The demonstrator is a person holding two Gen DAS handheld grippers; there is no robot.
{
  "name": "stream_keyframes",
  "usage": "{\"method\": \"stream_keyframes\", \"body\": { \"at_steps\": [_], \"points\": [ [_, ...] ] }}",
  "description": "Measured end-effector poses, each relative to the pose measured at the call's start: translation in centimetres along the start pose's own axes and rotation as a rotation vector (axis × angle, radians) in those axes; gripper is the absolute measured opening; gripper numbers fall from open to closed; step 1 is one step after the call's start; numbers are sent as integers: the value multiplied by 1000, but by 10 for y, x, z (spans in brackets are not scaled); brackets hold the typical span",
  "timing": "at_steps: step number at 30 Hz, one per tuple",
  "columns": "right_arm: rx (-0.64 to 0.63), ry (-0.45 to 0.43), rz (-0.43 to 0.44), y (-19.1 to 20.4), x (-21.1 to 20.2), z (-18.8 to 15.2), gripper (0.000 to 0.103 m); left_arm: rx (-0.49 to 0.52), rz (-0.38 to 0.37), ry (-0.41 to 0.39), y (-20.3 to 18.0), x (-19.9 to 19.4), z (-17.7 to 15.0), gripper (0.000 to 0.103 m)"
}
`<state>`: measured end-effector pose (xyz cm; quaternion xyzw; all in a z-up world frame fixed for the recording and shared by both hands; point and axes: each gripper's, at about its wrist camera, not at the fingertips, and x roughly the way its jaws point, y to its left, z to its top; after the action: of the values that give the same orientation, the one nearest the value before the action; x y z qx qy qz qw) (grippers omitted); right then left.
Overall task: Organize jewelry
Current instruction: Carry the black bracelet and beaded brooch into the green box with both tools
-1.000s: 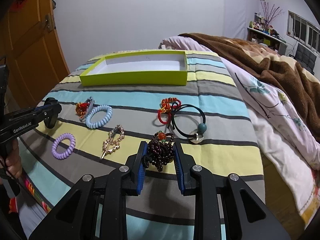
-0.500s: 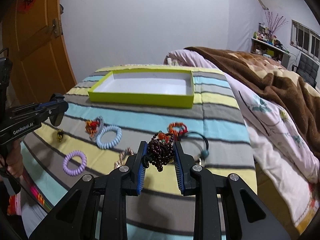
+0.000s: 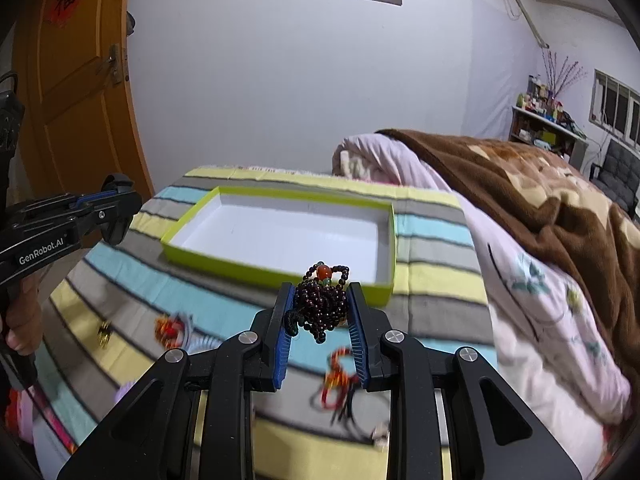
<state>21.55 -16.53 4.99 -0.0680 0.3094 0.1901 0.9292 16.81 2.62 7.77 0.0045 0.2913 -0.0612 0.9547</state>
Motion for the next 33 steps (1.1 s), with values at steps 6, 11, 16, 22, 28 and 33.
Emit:
{"method": "stream_keyframes", "body": {
  "at_steps": [6,11,16,22,28,33],
  "points": [
    [-18,1,0,-5,31,24,27,-7,5,6,8,28,14,12],
    [-13,23,8,-12,64,36,27,-14,15,33,18,59,22,12],
    [15,71,9,-27,108,47,27,-27,32,82,31,92,23,12],
    [23,124,-2,-39,151,54,27,-36,45,149,41,128,18,13],
    [43,147,2,-48,171,62,27,-28,40,176,42,148,17,12],
    [35,180,0,-49,184,64,27,-29,32,209,42,164,17,13]
  ]
}}
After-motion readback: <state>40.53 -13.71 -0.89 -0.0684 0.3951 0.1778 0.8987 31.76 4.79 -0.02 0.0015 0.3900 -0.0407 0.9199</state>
